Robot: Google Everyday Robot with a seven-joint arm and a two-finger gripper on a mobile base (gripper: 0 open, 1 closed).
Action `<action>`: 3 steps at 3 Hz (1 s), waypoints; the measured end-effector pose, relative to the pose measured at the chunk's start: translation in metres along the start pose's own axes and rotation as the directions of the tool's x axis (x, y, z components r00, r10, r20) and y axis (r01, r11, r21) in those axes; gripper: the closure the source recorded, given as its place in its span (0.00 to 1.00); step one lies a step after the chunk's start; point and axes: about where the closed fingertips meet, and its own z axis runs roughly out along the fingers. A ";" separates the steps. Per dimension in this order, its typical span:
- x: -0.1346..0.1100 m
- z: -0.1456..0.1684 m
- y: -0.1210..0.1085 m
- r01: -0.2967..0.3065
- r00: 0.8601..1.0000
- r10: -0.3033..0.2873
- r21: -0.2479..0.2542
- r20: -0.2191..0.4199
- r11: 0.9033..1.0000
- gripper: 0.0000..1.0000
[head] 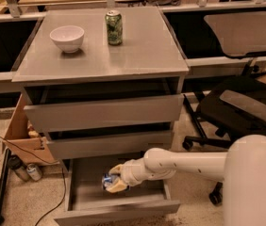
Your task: Pick pepsi can from bottom drawer and place on counter
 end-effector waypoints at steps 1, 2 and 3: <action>-0.027 -0.054 0.026 0.020 0.998 -0.022 -0.035 -0.065 0.999 1.00; -0.064 -0.108 0.029 0.043 0.987 -0.050 -0.049 -0.154 0.998 1.00; -0.107 -0.158 0.016 0.074 0.969 -0.075 -0.014 -0.234 0.997 1.00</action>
Offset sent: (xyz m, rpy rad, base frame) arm -0.0097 -0.0608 0.2569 -0.2931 -0.1111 0.0691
